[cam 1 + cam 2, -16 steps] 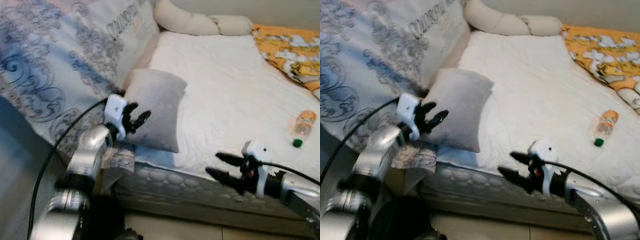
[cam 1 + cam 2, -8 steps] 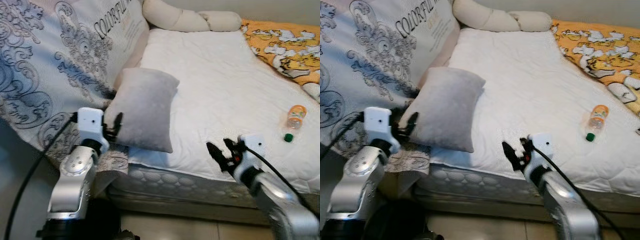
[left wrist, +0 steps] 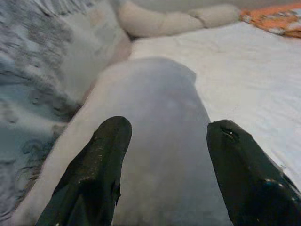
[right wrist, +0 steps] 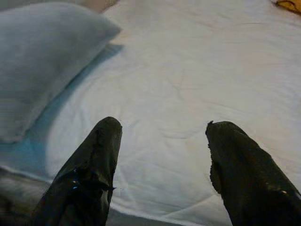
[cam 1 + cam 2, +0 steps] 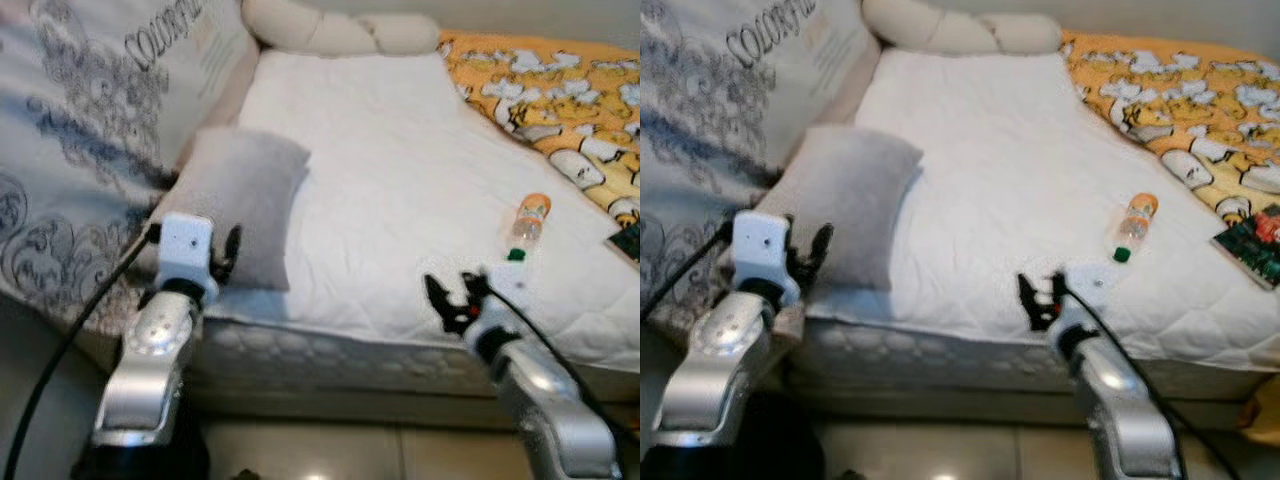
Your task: Clean up the room
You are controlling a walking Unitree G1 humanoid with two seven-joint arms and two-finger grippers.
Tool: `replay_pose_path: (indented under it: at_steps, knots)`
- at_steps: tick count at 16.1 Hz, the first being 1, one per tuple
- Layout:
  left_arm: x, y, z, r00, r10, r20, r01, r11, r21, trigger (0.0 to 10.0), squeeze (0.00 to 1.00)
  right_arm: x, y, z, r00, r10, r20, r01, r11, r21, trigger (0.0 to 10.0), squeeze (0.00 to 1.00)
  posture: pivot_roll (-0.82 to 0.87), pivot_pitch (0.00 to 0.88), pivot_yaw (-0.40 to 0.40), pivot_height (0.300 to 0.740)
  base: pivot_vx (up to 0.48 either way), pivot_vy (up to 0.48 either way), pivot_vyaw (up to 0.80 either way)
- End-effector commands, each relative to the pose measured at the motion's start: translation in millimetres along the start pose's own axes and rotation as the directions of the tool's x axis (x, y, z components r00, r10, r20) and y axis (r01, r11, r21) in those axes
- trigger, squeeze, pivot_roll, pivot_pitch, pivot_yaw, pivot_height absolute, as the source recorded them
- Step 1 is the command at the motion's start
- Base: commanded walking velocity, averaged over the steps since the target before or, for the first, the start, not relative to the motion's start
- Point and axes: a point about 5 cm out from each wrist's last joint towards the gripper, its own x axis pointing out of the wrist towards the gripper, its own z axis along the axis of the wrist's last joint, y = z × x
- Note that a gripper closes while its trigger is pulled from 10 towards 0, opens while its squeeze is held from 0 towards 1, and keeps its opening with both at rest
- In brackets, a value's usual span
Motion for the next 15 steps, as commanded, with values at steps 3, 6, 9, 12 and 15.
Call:
replay_pose_path:
  at_steps: [3,6,9,12,15]
  knots:
    - [2.4,-8.1,4.3,1.000,-0.016,0.015,0.016,1.000,0.005,10.0,0.00,-1.1,-7.6,0.5,0.999,-0.043,0.003,0.043,0.999,-0.026,10.0,0.00,-0.01,0.000,0.010,0.740,0.000,-0.480,0.00]
    - [2.0,-15.4,3.2,0.999,-0.033,0.016,0.033,0.999,0.010,10.0,0.00,1.4,-4.1,-2.8,0.999,-0.040,-0.010,0.040,0.999,-0.037,10.0,0.00,-0.01,0.000,0.004,0.740,0.000,-0.469,0.00]
    - [1.8,-18.1,2.6,0.999,-0.038,0.015,0.038,0.999,0.015,10.0,0.00,2.0,-5.0,-2.7,0.999,-0.050,-0.015,0.049,0.998,-0.032,10.0,0.00,-0.01,0.000,0.002,0.740,0.000,-0.471,0.00]
    - [0.1,-21.0,0.5,0.998,-0.062,0.009,0.062,0.998,-0.017,10.0,0.00,0.8,-8.4,-1.1,0.998,-0.062,-0.010,0.061,0.998,-0.031,10.0,0.00,-0.01,0.000,0.006,0.740,0.000,-0.135,0.00]
    - [-0.2,-25.3,3.0,0.992,-0.123,0.025,0.124,0.990,-0.064,10.0,0.00,1.4,-11.3,1.0,0.998,-0.057,-0.005,0.057,0.998,-0.031,10.0,0.00,-0.01,0.000,0.000,0.740,0.000,0.000,0.00]
